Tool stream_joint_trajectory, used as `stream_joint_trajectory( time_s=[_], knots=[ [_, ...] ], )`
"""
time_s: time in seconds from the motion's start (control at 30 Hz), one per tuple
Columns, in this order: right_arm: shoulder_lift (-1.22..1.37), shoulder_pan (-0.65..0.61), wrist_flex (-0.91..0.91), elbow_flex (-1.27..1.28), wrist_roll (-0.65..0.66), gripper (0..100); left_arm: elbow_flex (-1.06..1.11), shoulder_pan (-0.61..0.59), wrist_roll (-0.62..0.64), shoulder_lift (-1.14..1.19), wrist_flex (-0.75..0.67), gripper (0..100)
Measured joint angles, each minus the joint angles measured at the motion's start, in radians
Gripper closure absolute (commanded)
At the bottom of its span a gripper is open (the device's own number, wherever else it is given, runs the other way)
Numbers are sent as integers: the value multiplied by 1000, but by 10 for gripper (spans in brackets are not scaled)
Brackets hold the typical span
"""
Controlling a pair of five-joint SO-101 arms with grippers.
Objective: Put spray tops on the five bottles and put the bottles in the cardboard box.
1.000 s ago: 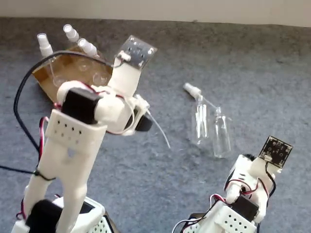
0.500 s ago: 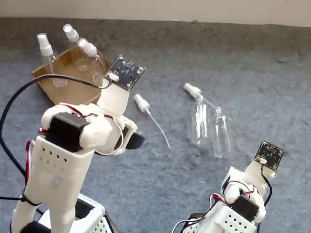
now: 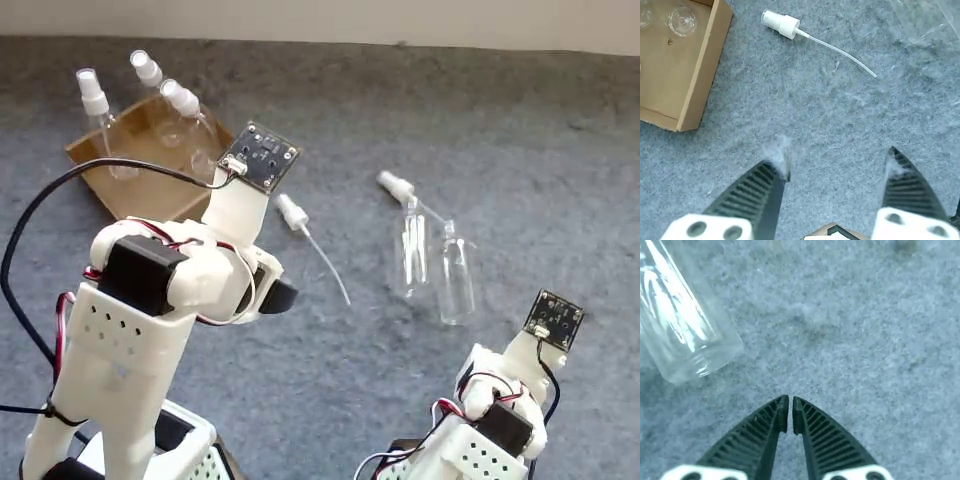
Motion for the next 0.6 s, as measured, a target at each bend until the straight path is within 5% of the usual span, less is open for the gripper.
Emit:
stream_joint_trajectory(
  time_s=[0.6],
  knots=[
    [0,0,0,0,0,979,0,74,3,63,0,744]
  ],
)
